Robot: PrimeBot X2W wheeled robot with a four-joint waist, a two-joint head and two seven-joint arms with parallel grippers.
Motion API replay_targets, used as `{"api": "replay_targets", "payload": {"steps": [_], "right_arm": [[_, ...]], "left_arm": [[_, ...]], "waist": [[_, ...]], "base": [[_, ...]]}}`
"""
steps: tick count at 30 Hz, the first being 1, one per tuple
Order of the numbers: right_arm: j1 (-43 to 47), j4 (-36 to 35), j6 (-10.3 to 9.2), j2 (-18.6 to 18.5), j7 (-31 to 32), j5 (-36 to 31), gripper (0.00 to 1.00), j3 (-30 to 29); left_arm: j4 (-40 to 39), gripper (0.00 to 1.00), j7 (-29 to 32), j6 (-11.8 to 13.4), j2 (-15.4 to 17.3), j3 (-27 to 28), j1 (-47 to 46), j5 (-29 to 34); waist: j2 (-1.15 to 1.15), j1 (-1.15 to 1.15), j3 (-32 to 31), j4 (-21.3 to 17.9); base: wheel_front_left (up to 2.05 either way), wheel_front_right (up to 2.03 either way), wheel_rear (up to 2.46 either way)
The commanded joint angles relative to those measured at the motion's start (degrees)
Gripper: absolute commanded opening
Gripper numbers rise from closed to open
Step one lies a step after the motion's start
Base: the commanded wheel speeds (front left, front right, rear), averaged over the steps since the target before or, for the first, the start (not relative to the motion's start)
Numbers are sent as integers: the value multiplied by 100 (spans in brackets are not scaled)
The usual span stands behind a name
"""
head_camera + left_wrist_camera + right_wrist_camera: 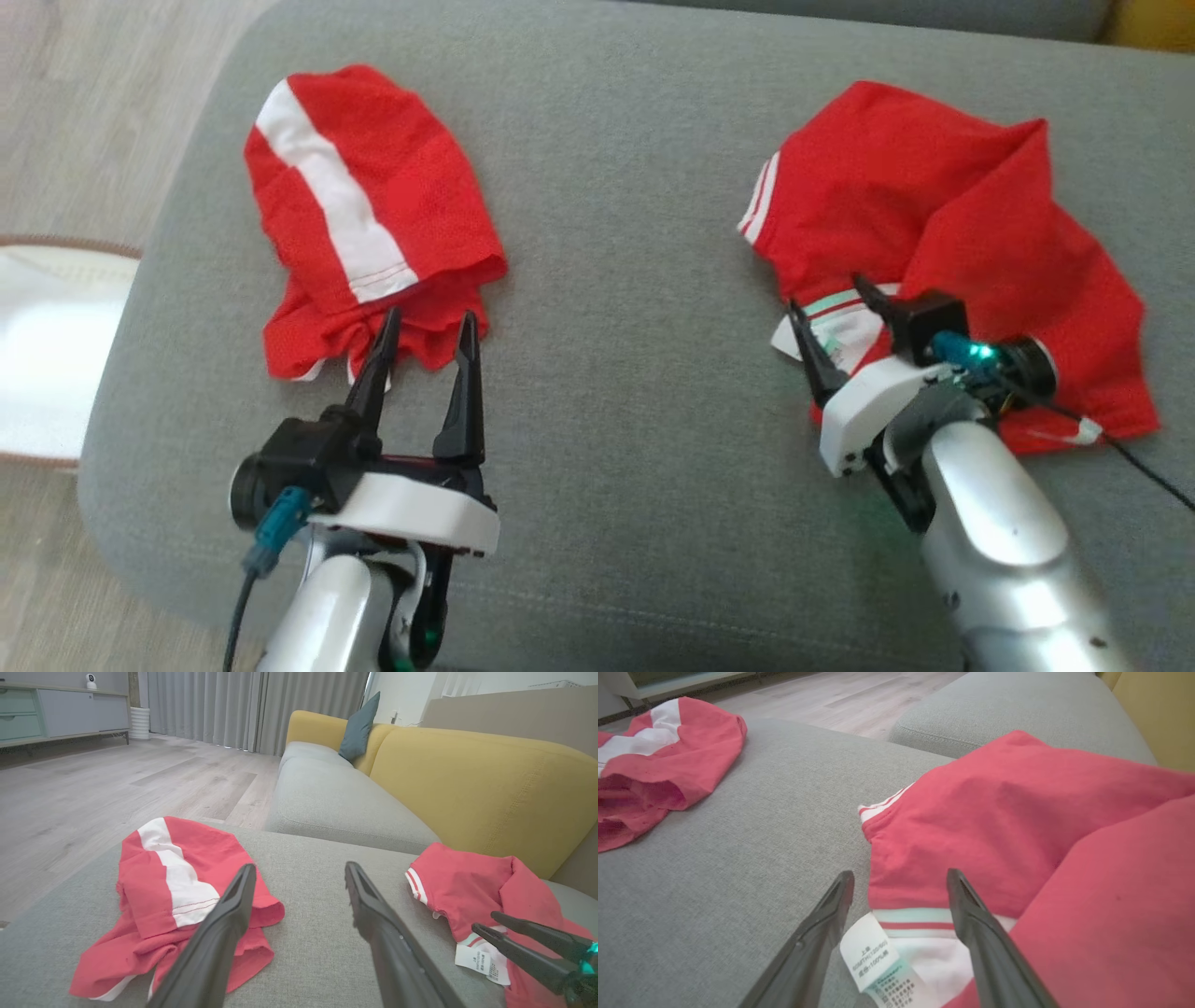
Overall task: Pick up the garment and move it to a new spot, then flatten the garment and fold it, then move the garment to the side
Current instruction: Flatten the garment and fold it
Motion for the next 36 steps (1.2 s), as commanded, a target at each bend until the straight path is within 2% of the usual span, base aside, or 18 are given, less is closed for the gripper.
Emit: {"api": "replay_targets", "payload": {"steps": [1, 10, 11, 12, 17, 20, 24, 27, 32, 33, 34, 36], "right_arm": [[-272, -28, -4, 30, -87, -88, 100, 25], [-711, 646, -4, 30, -216, -630, 100, -368], [-736, 703, -4, 30, -226, -659, 46, -427], [-759, 752, -4, 30, -260, -648, 0, -456], [-843, 846, -4, 30, -536, -279, 0, -126], [-827, 723, -4, 30, -749, 317, 0, 491], [-712, 231, -4, 30, -870, 1209, 0, 1511], [-625, -149, -4, 30, -877, 1636, 0, 2120], [-526, -370, -4, 30, -733, 1995, 0, 2653], [-530, -328, -4, 30, -707, 1958, 22, 2688], [-512, -286, -4, 30, -671, 1974, 100, 2709], [-482, -239, -4, 30, -618, 2006, 100, 2783]], "left_arm": [[-177, 100, -35, 14, 11, 123, -301, -77], [-175, 100, -35, 36, 11, 40, -442, -129], [-172, 100, -35, 38, 11, 39, -450, -130], [-169, 100, -35, 40, 11, 38, -457, -131], [-149, 100, -35, 49, 11, 64, -468, -122], [-108, 100, -35, 42, 11, 84, -461, -94], [-83, 100, -35, 25, 11, 88, -432, -63], [-78, 100, -35, 32, 11, 88, -383, -39], [-66, 100, -35, 50, 11, 134, -229, 2], [-66, 100, -35, 46, 11, 135, -206, 9], [-66, 100, -35, 37, 11, 131, -193, 19], [-71, 100, -35, 35, 11, 127, -177, 35]], "waist": [[0, 0, 116, 127], [0, 0, 355, 432], [0, 0, 363, 444], [0, 0, 370, 455], [0, 0, 364, 424], [0, 0, 290, 328], [0, 0, 132, 169], [0, 0, -8, 66], [0, 0, -216, -82], [0, 0, -240, -105], [0, 0, -260, -126], [0, 0, -303, -177]], "base": [[0, 0, 0], [0, 0, 0], [0, 0, 0], [0, 0, 0], [0, 0, 0], [0, 0, 0], [0, 0, 0], [0, 0, 0], [0, 0, 0], [0, 0, 0], [0, 0, 0], [0, 0, 0]]}}
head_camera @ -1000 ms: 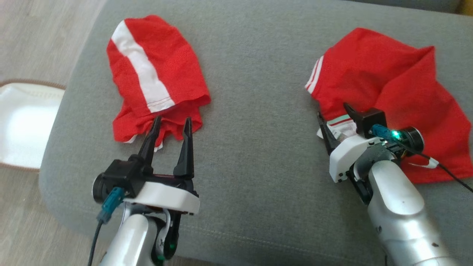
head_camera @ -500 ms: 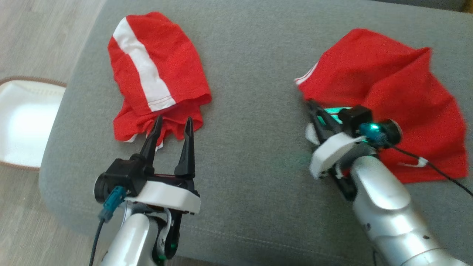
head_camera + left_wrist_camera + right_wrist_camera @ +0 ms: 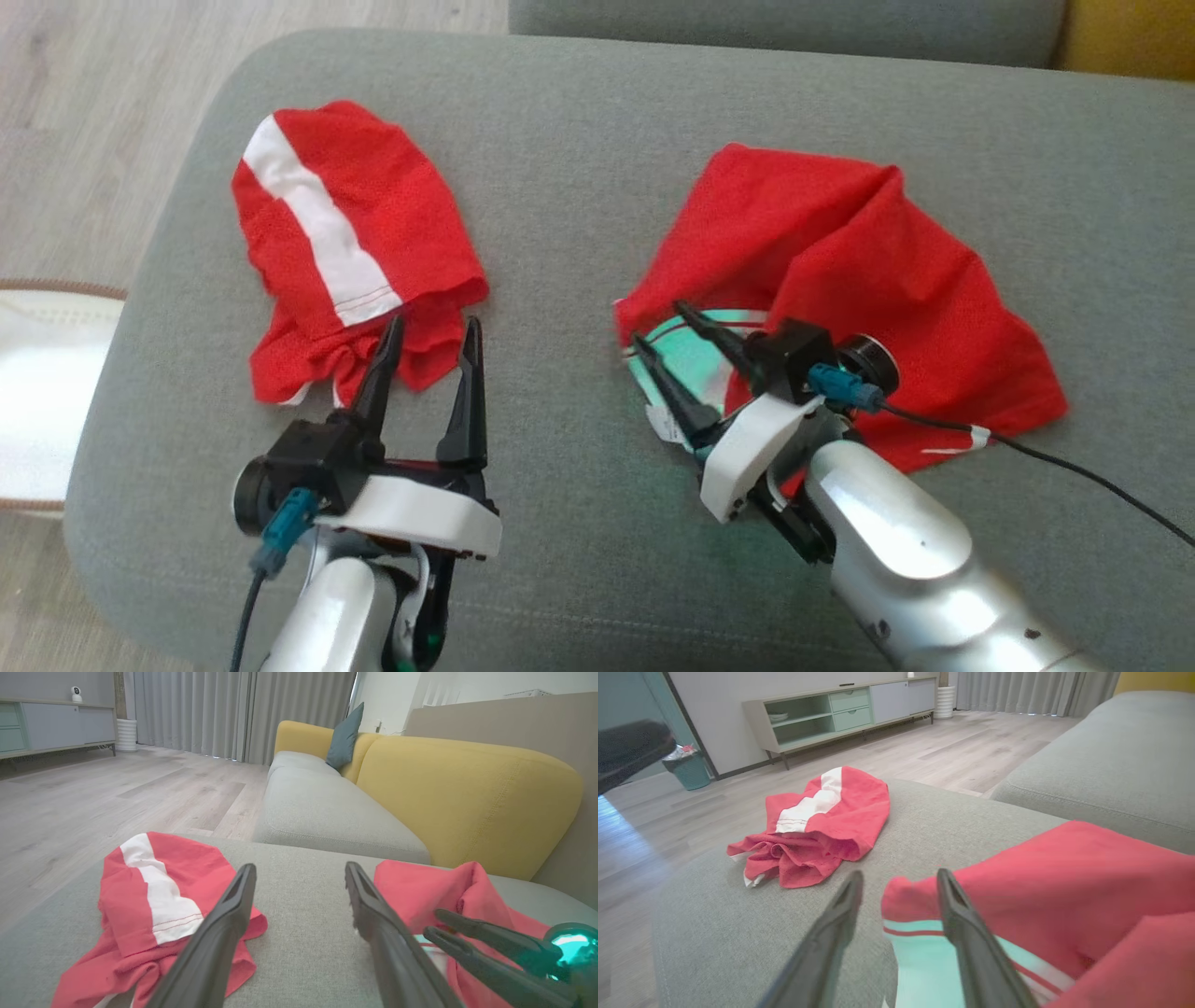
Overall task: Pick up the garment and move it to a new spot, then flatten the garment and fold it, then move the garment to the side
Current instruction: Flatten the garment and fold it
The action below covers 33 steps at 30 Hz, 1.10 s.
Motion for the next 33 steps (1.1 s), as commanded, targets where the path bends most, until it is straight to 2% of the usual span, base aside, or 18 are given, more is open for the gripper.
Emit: {"api": "replay_targets", "payload": {"steps": [1, 7, 11, 19, 23, 30, 33], "right_arm": [[-51, -152, -4, 95, 3, 9, 100, 59], [86, -159, -4, 95, -162, -193, 100, -376], [324, -352, -4, 95, -293, -412, 100, -889], [1215, -1309, -4, 95, -417, -1028, 100, -2101], [1810, -1895, -4, 95, -412, -1058, 100, -2561], [2495, -2399, -4, 95, -287, -981, 100, -2709], [2620, -2518, -4, 95, -179, -959, 100, -2482]], "left_arm": [[-183, 100, -35, 12, 14, 195, -143, 58], [-216, 100, -35, 11, 14, 311, -82, 93], [-252, 100, -35, 33, 14, 338, -15, 77], [-364, 100, -35, 79, 14, 333, 117, 52], [-373, 100, -35, 77, 14, 279, 166, 51], [-373, 100, -35, 78, 14, 200, 216, 27], [-372, 100, -35, 68, 14, 164, 189, 24]], "waist": [[0, 0, -45, -61], [0, 0, -236, -314], [0, 0, -414, -460], [0, 0, -648, -668], [0, 0, -684, -712], [0, 0, -656, -747], [0, 0, -614, -720]], "base": [[0, 0, 0], [0, 0, 0], [0, 0, 0], [0, 0, 0], [0, 0, 0], [0, 0, 0], [0, 0, 0]]}}
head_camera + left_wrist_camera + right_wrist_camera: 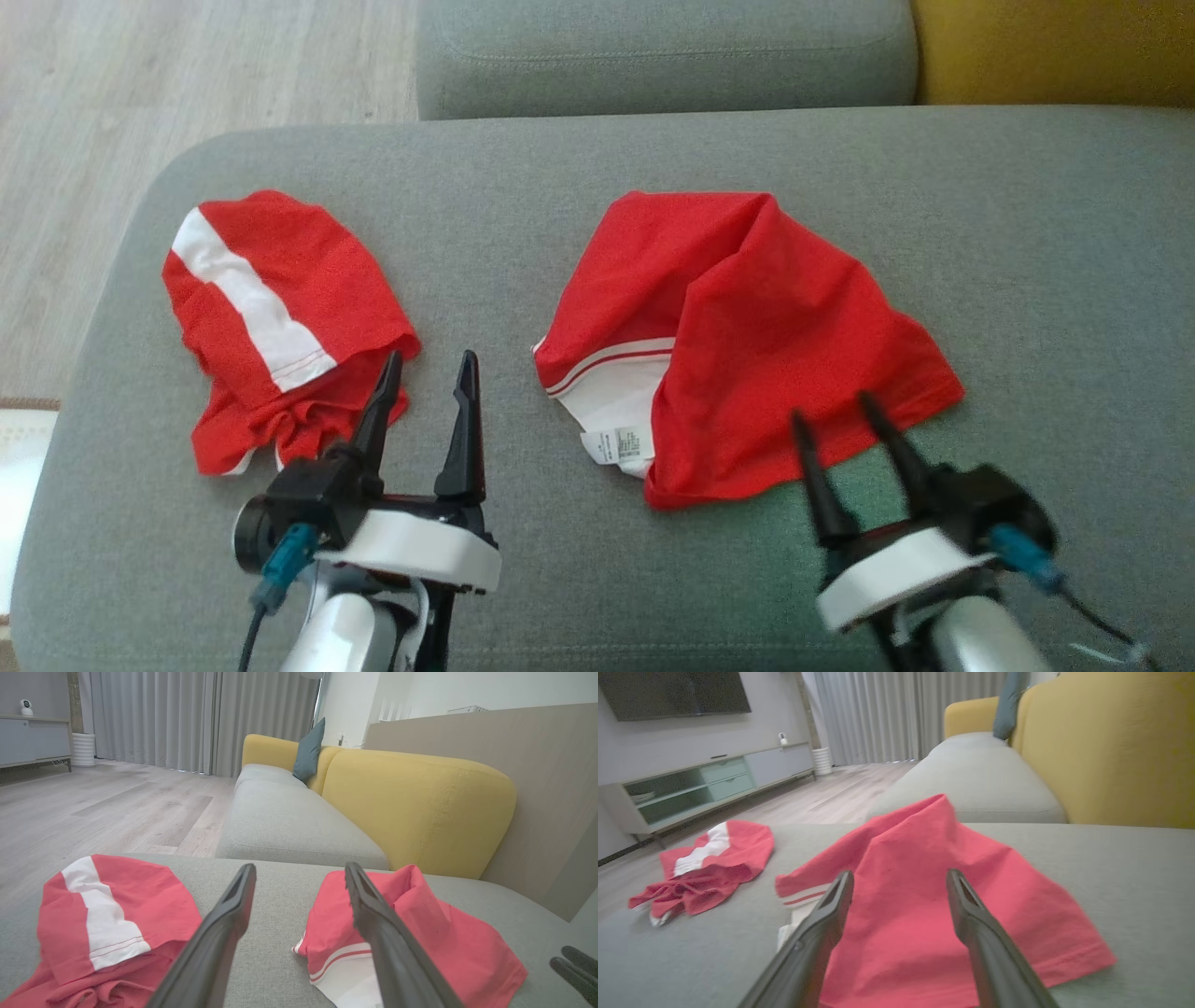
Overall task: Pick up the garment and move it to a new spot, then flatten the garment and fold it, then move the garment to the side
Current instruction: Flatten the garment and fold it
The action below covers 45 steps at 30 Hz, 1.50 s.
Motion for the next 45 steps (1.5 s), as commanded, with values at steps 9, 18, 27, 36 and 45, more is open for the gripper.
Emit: {"api": "replay_targets", "payload": {"steps": [9, 18, 27, 36, 45], "right_arm": [[-269, 74, -4, 36, 546, -125, 100, 1253], [-638, 858, -4, 36, 721, -412, 100, 1467], [-1014, 1502, -4, 36, 798, -569, 100, 1508], [-1231, 1955, -4, 36, 888, -519, 0, 1595], [-1328, 1757, -4, -10, 715, -548, 0, 1190]], "left_arm": [[-155, 100, -35, -50, 10, 88, -292, -6], [-125, 100, -35, -48, 10, 60, -395, -29], [-133, 100, -35, -38, 10, 86, -536, -61], [-120, 100, -35, -44, 10, 178, -631, -60], [-104, 100, -35, -39, 10, 301, -558, -40]], "waist": [[0, 0, 219, 223], [0, 0, 477, 517], [0, 0, 729, 676], [0, 0, 826, 674], [0, 0, 614, 368]], "base": [[0, 0, 0], [0, 0, 0], [0, 0, 0], [0, 0, 0], [0, 0, 0]]}}
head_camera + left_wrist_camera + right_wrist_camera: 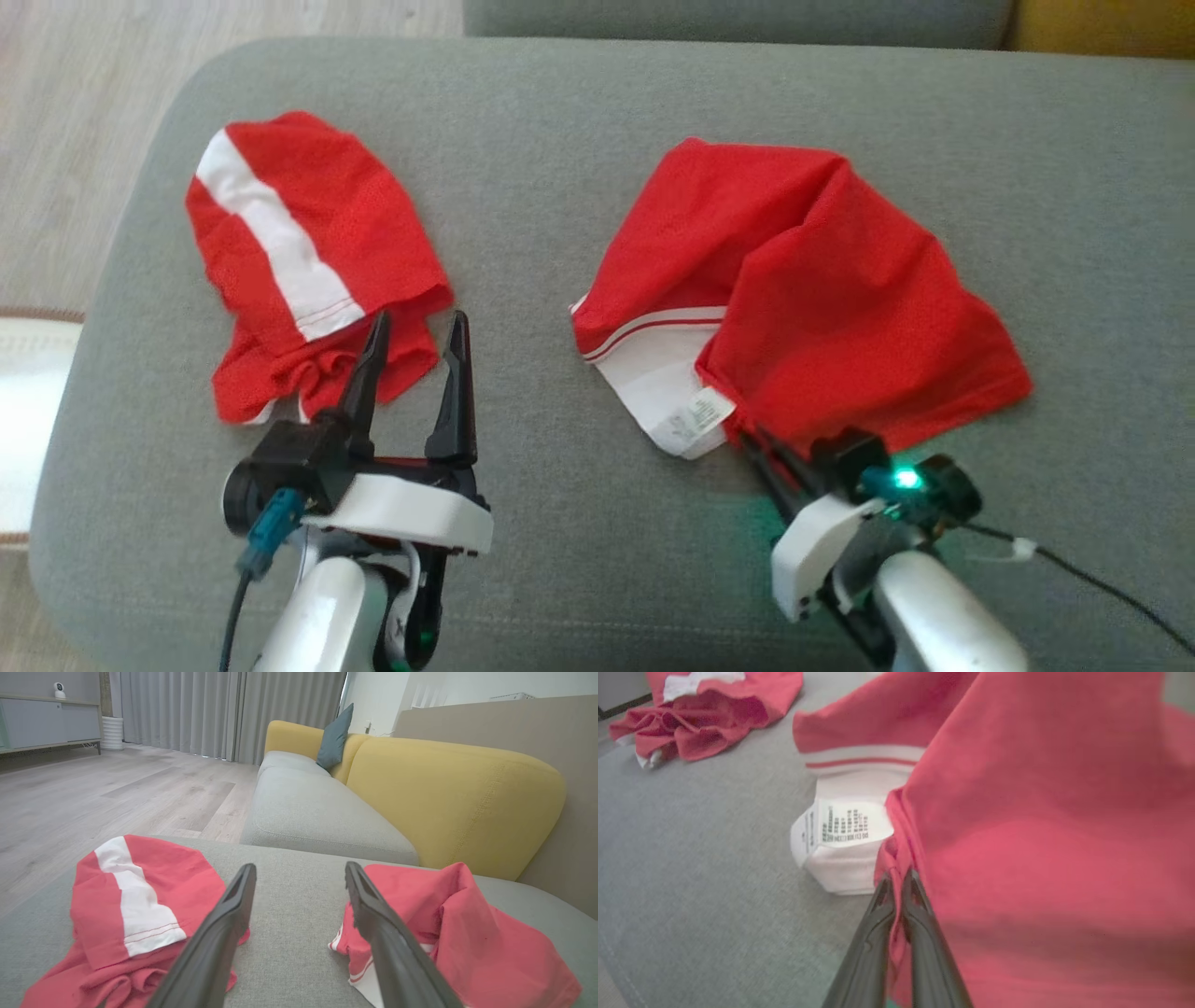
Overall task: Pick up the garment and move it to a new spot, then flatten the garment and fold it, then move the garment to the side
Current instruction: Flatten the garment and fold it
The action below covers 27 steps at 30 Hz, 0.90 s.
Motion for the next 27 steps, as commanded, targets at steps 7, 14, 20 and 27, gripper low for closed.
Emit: {"api": "replay_targets", "payload": {"steps": [7, 14, 20, 27], "right_arm": [[-29, -1293, -4, -469, 137, 48, 0, -648], [-378, -2661, -4, -1232, 817, 200, 0, -1479], [-1298, -2703, -4, -2030, 1265, 178, 0, -2260], [-2195, -1656, -4, -2641, 1408, -147, 0, -2720]], "left_arm": [[-224, 100, -35, 39, 11, 247, -80, 4], [-283, 100, -35, 26, 11, 201, -129, 9], [-303, 100, -35, -38, 11, 132, -294, 58], [-291, 100, -35, -93, 11, 114, -493, 78]], "waist": [[0, 0, -254, -360], [0, 0, -169, -425], [0, 0, 187, -232], [0, 0, 569, 27]], "base": [[0, 0, 0], [0, 0, 0], [0, 0, 0], [0, 0, 0]]}}
